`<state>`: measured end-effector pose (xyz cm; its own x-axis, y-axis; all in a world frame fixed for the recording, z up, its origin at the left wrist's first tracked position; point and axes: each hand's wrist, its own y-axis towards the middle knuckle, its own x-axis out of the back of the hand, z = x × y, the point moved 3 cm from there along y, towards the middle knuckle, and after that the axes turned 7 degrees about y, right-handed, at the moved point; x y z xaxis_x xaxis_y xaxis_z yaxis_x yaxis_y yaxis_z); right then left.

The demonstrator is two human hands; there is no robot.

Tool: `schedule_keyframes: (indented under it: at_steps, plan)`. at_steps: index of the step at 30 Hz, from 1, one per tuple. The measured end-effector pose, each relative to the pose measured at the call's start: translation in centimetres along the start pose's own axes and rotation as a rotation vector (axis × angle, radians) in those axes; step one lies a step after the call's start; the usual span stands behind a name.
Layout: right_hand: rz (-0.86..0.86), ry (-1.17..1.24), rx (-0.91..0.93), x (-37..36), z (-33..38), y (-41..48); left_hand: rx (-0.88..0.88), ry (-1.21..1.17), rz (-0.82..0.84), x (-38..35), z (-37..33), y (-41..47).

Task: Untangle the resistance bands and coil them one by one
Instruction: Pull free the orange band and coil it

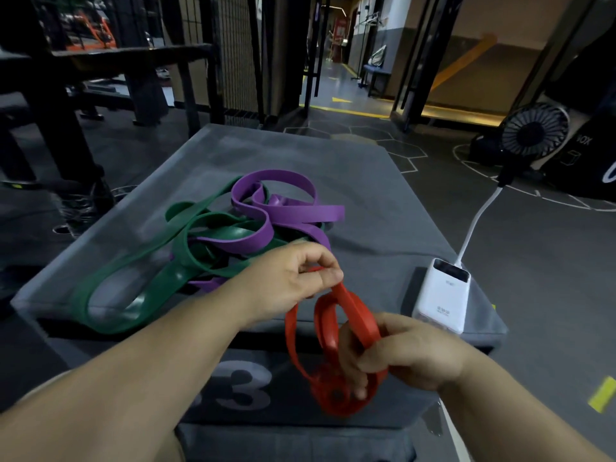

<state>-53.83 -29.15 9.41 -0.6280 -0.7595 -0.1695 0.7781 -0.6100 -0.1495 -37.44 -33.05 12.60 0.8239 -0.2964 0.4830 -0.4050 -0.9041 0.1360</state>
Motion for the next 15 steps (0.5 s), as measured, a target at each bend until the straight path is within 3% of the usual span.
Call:
schedule_keyframes:
  at_steps: [3,8,15]
  plan:
    - [0.11,0.142,0.001,-0.3,0.3,-0.3,0.099,-0.214,0.042,0.1,0.7,0.1]
    - [0.303,0.427,0.086,-0.4,0.9,-0.7,0.182,-0.518,0.264,0.1,1.3,-0.1]
    - [0.344,0.503,0.117,-0.6,1.8,-1.0,0.045,-0.466,0.348,-1.4,1.9,-0.1]
